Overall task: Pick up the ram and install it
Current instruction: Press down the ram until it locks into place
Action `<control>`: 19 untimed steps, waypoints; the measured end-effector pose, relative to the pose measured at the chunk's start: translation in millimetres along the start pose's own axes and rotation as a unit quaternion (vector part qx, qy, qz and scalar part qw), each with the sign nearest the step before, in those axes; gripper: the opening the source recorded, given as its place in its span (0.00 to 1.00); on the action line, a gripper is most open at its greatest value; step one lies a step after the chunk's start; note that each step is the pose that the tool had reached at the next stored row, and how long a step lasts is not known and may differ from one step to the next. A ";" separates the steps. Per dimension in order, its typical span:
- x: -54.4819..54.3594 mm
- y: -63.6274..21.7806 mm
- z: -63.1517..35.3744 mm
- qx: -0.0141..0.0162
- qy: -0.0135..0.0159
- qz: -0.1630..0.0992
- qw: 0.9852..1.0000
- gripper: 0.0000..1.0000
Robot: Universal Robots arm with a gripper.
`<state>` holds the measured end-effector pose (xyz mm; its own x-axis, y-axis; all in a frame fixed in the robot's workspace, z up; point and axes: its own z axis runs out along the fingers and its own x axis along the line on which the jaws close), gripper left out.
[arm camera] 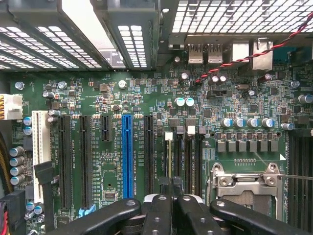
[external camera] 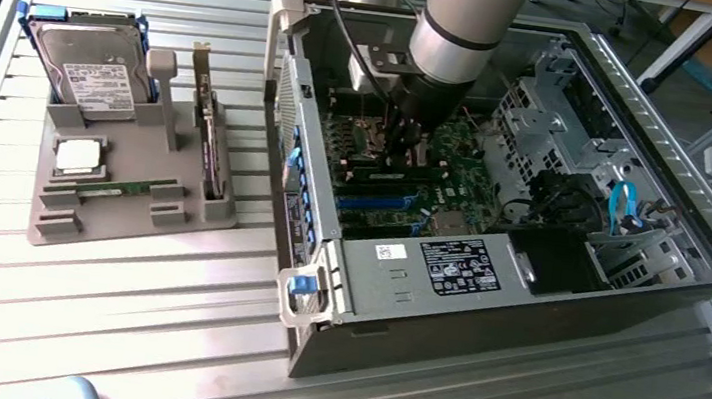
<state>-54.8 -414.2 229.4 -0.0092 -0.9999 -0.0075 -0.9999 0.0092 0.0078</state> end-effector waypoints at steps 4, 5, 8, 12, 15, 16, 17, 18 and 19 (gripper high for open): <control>-0.1 0.0 -0.5 0.000 0.000 0.000 1.000 0.11; -0.1 0.0 -1.2 0.000 0.000 0.000 1.000 0.11; -0.1 0.0 -6.2 0.000 0.000 0.000 1.000 0.11; -0.1 0.1 -13.0 0.000 0.001 0.000 1.000 0.11; -0.1 0.1 -17.4 0.000 0.002 0.000 1.000 0.11; -0.1 0.1 -19.6 0.000 0.002 0.000 1.000 0.11; -0.2 0.1 -21.2 0.000 0.002 0.000 1.000 0.11; -0.2 0.2 -23.9 0.000 0.002 0.000 1.000 0.11; -0.2 0.2 -25.1 0.000 0.002 0.000 1.000 0.11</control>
<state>-54.8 -414.2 254.6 -0.0093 -1.0000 -0.0031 -0.9999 0.0093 0.0077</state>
